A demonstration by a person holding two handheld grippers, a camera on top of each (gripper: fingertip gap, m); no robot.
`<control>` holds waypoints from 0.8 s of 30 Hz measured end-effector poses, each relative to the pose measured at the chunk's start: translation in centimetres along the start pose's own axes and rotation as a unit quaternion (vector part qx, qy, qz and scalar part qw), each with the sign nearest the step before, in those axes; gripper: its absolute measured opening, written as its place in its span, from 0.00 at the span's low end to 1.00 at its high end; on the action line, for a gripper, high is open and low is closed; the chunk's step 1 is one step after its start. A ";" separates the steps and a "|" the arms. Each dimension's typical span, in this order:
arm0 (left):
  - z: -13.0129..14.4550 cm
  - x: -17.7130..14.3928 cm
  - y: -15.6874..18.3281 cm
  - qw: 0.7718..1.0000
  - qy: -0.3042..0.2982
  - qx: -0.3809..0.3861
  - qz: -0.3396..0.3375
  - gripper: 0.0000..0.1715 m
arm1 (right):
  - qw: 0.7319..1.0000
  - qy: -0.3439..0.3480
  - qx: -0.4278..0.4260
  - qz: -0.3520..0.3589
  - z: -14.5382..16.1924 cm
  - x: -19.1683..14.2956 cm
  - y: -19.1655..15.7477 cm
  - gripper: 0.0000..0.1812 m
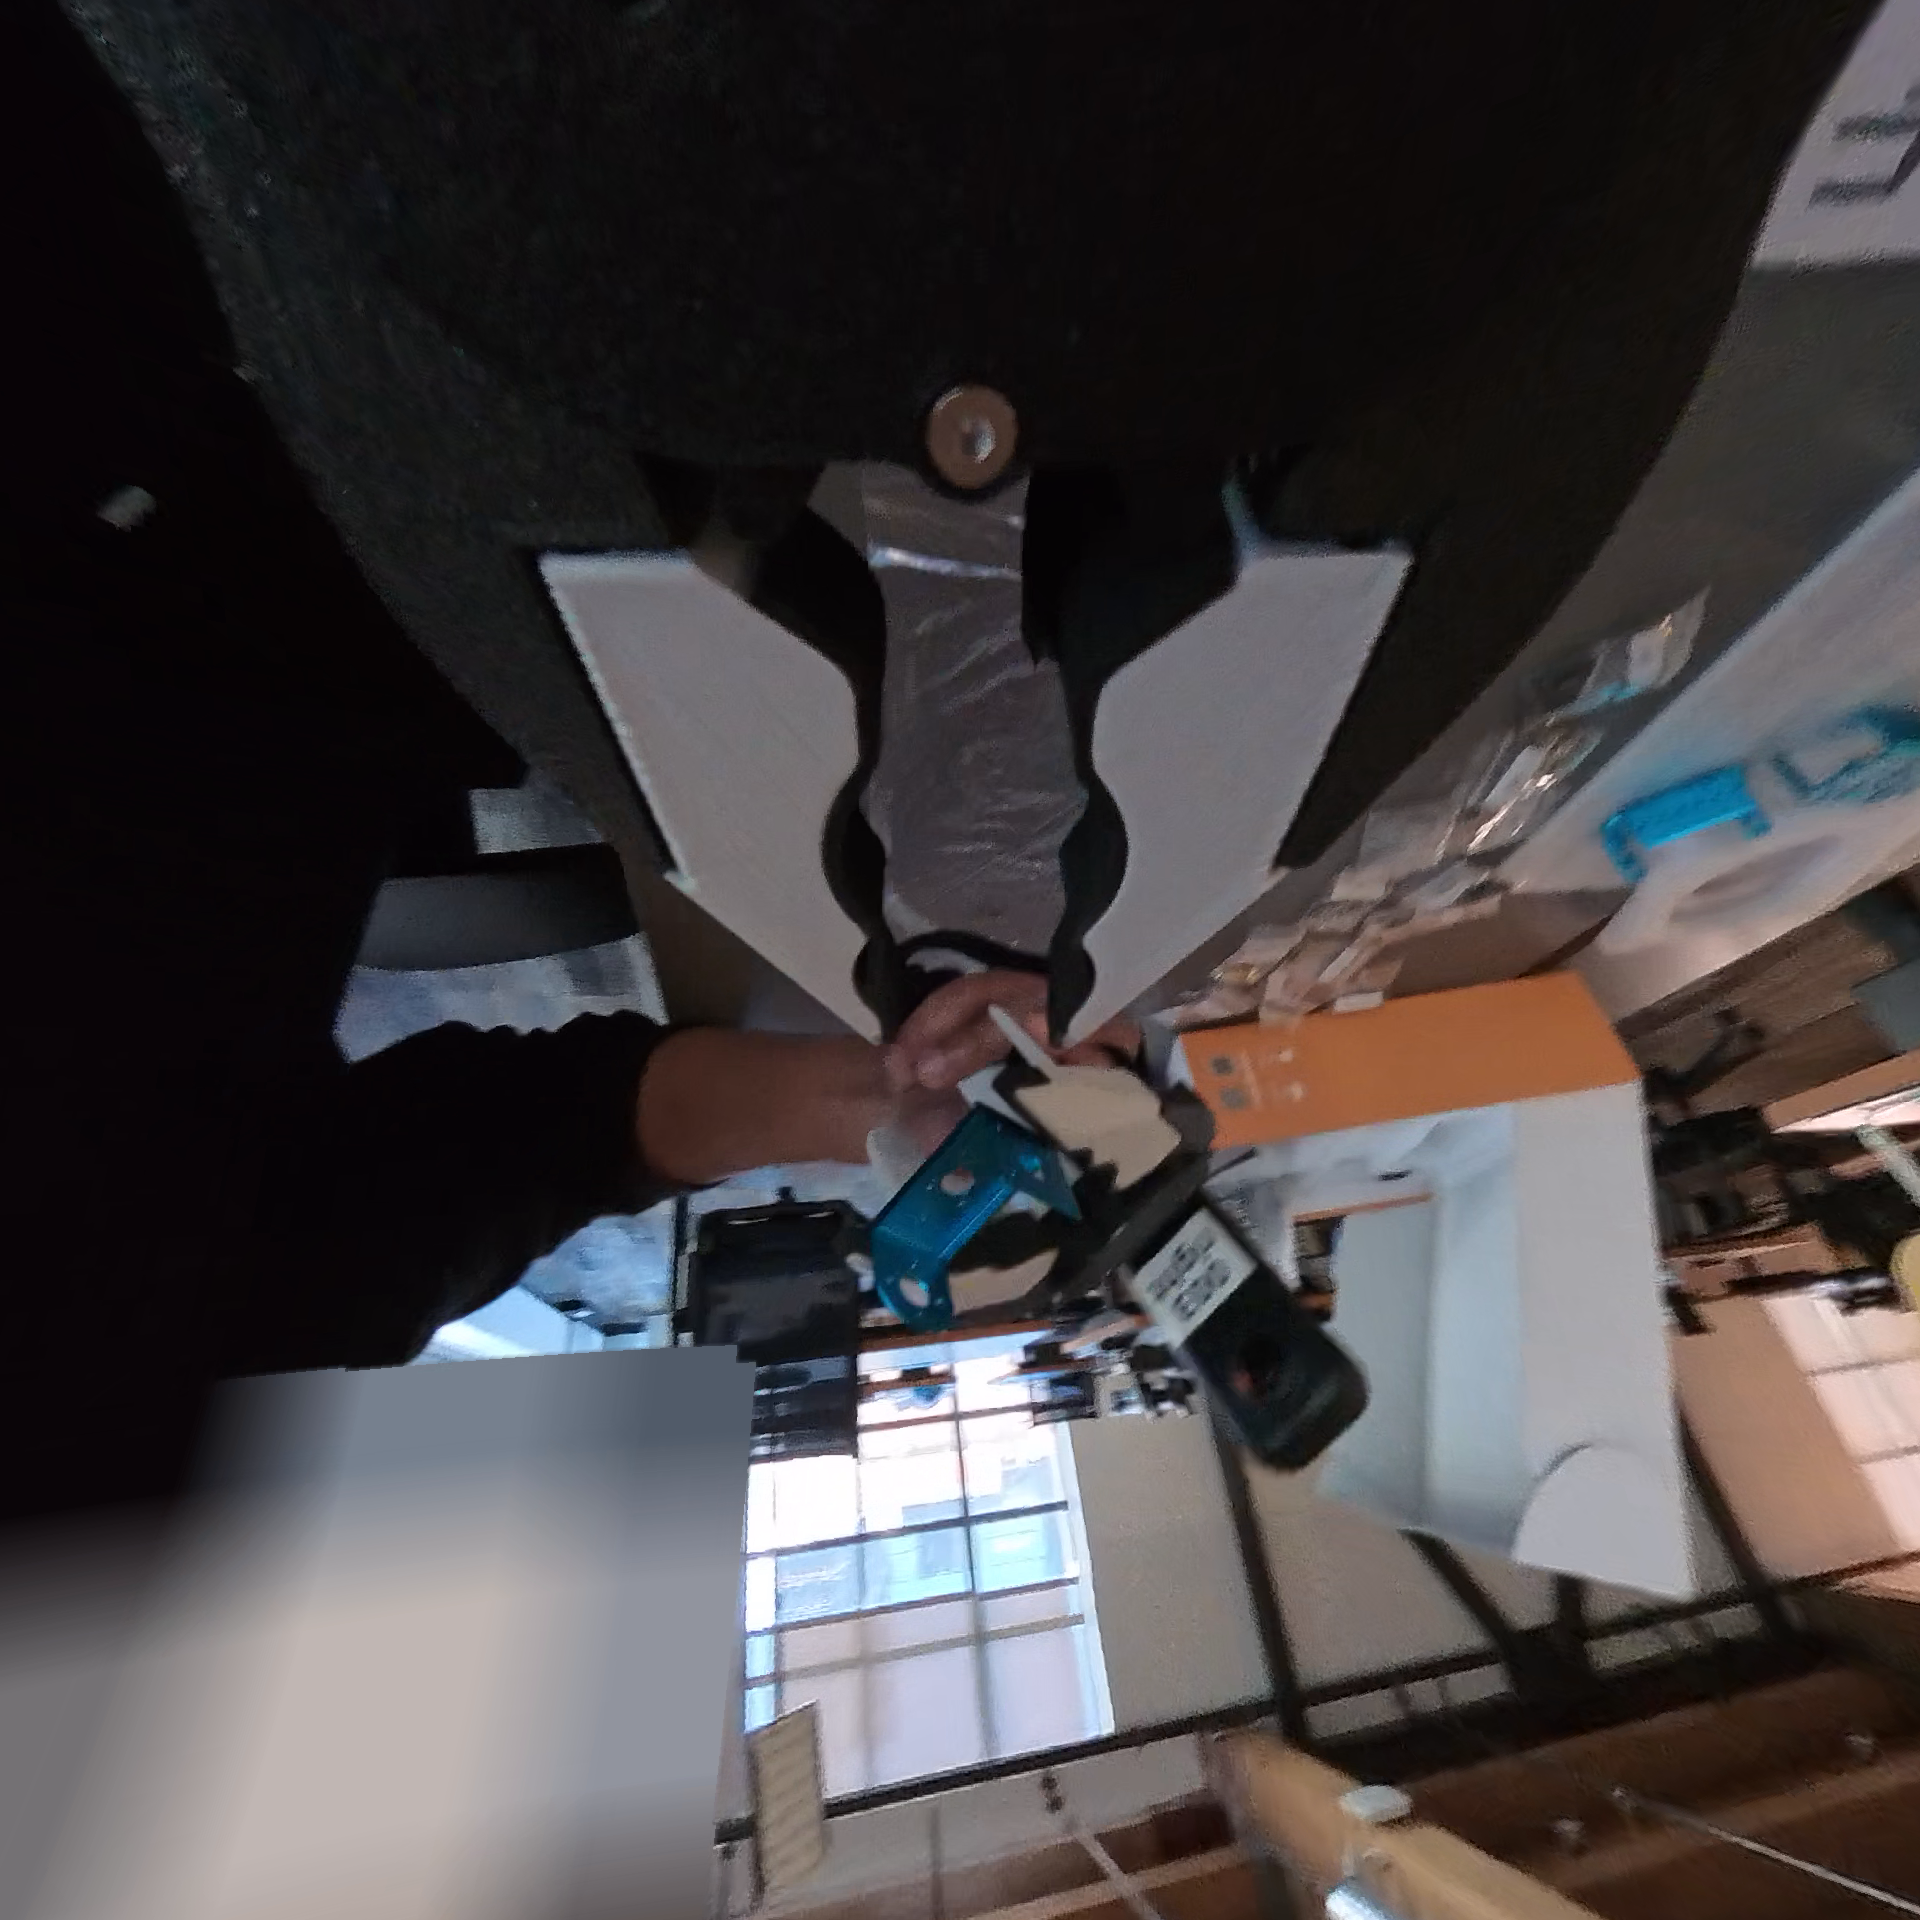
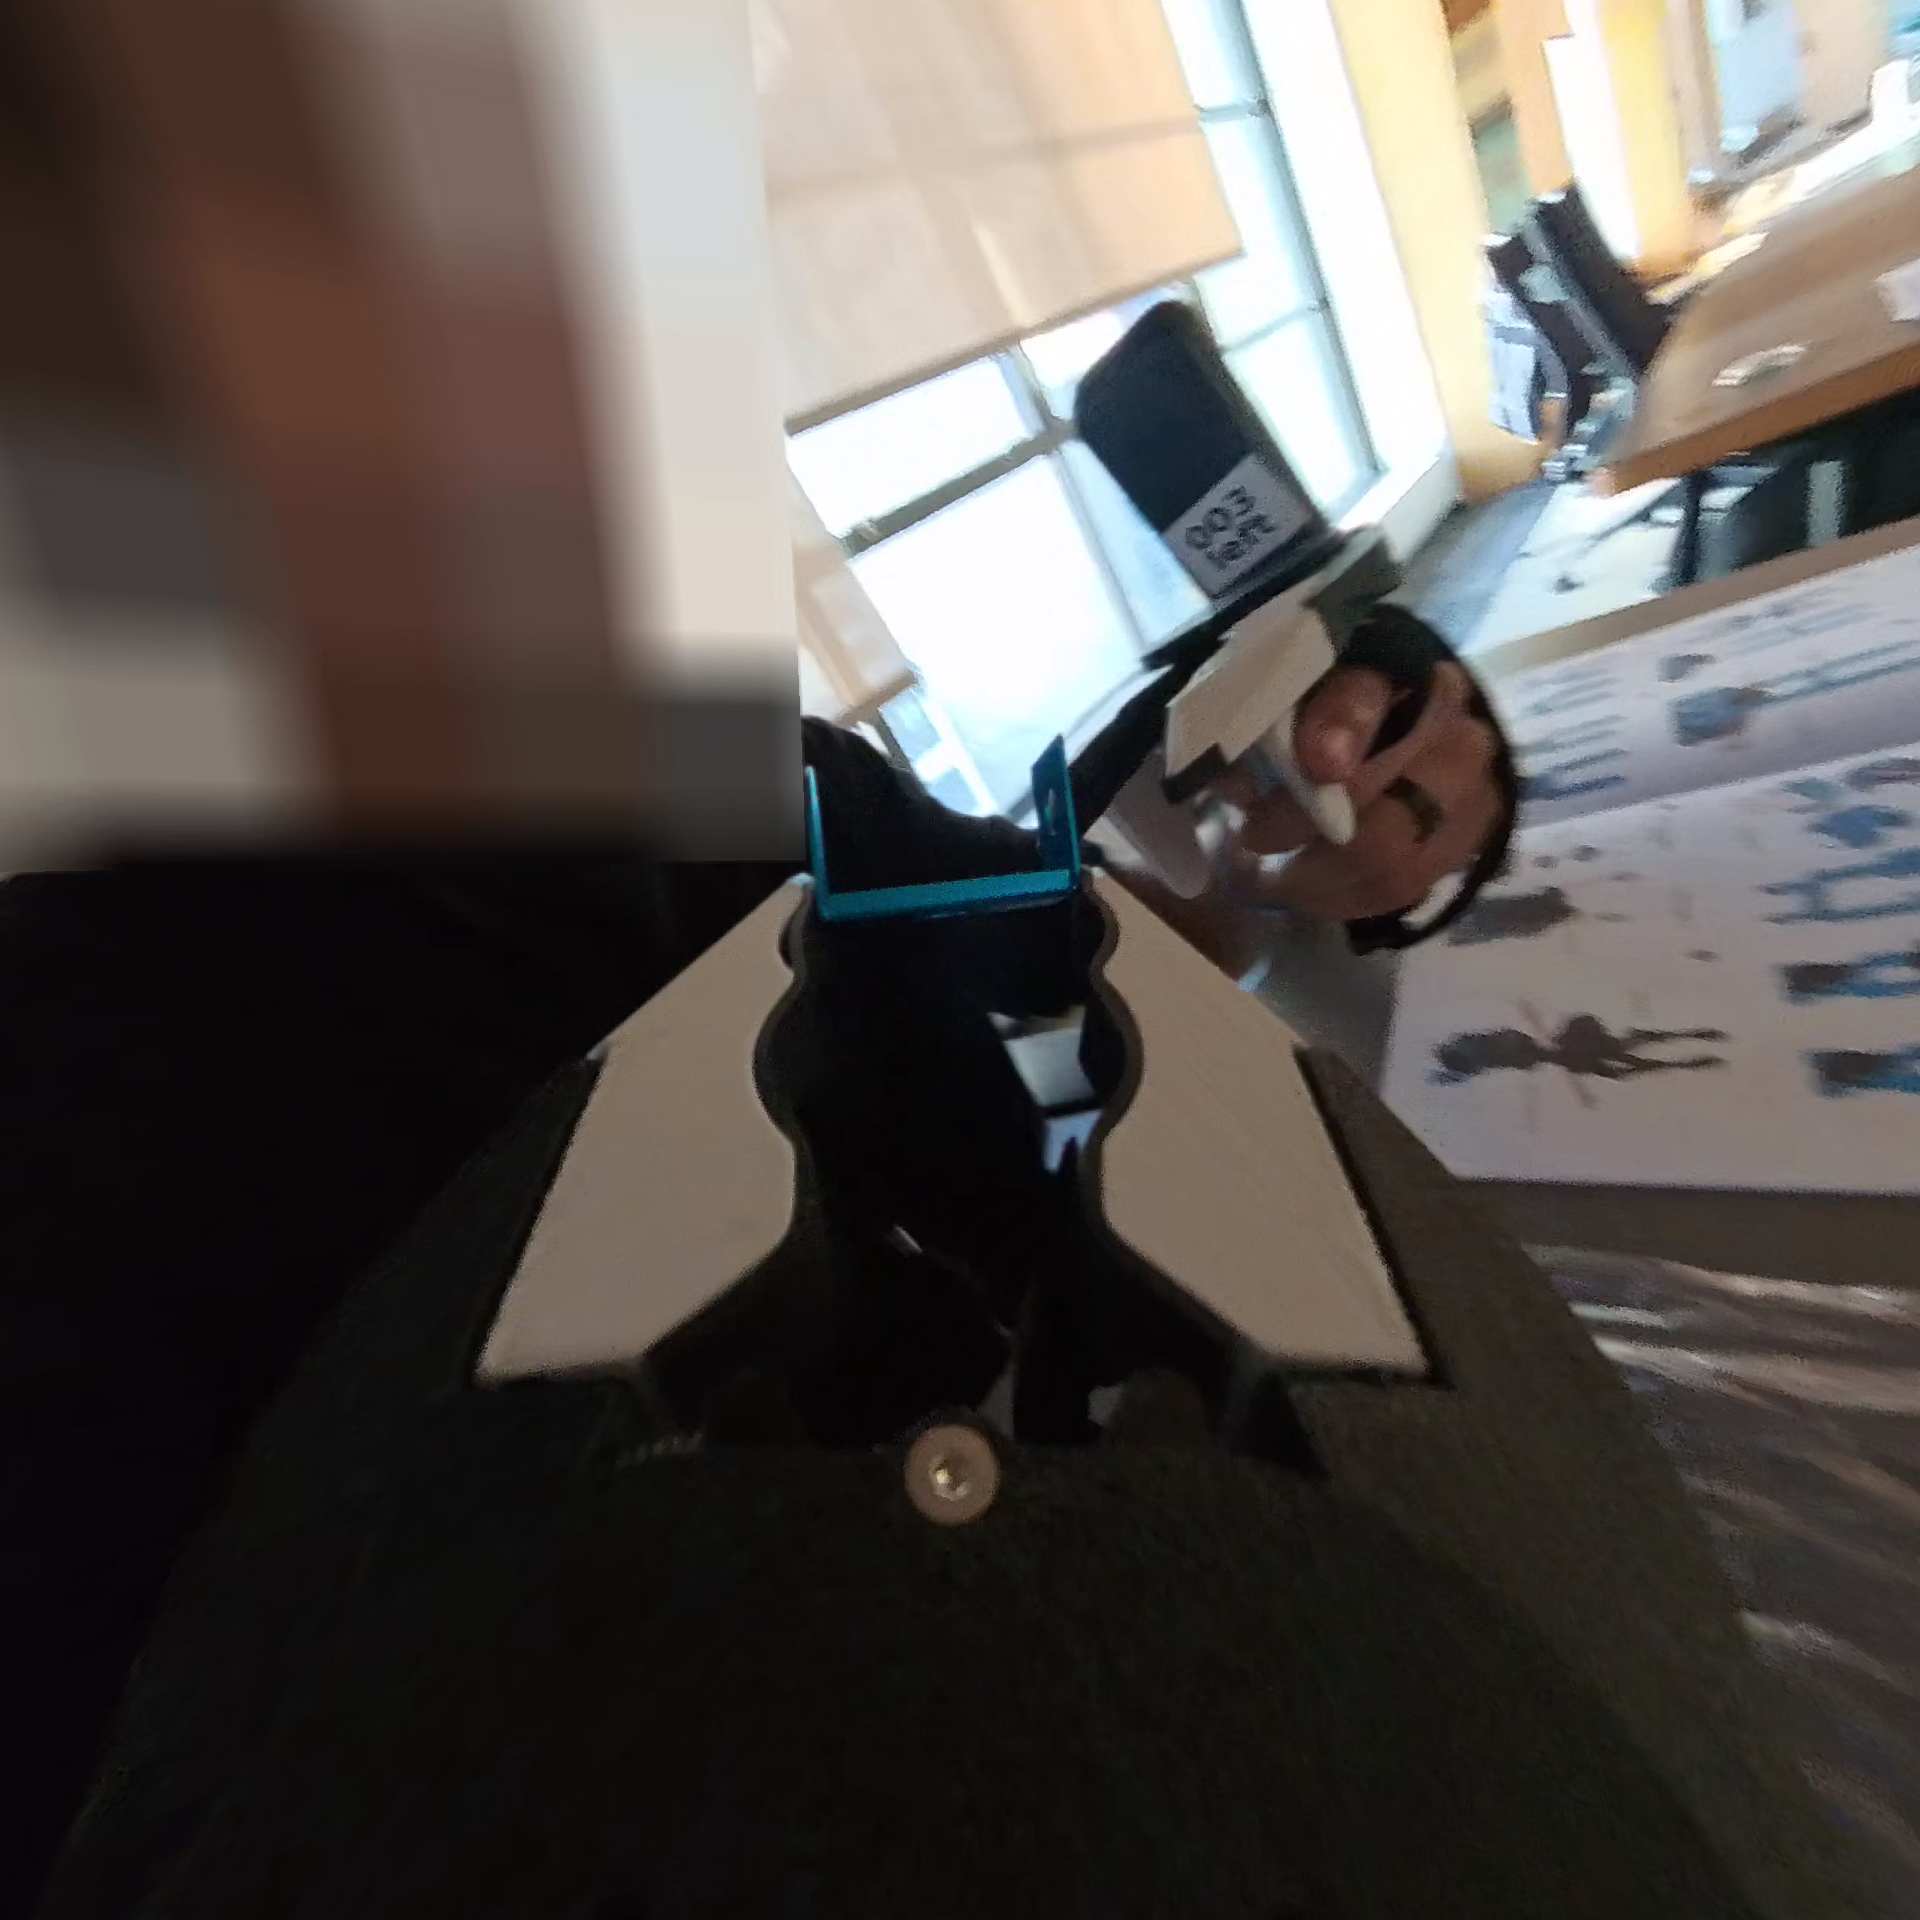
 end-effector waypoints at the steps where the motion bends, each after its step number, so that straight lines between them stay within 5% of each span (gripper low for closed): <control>1: -0.7 0.3 0.0 1.000 0.001 -0.001 0.016 0.20 | 1.000 0.014 0.013 -0.025 -0.1 0.0 -0.2 0.25; 6: -3.3 3.5 -0.5 0.997 -0.018 0.038 0.071 0.37 | 0.991 0.046 0.058 -0.114 0.1 0.3 -1.1 0.25; 12: -3.4 6.9 1.7 0.980 -0.069 0.131 0.134 0.21 | 0.989 0.019 0.058 -0.138 0.8 0.7 -1.9 0.25; 24: -2.3 8.0 1.3 0.975 -0.114 0.124 0.148 0.14 | 0.991 0.009 0.051 -0.126 1.0 -0.3 -1.8 0.26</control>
Point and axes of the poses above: each gripper's, where its closed fingertips meet, x out along the fingers, z out of its underside, y = z × x across the jaws, the point moved 7 cm from there along -x, back along the fingers, and after that the axes turned 6 degrees about -x, right-handed, at the moved point
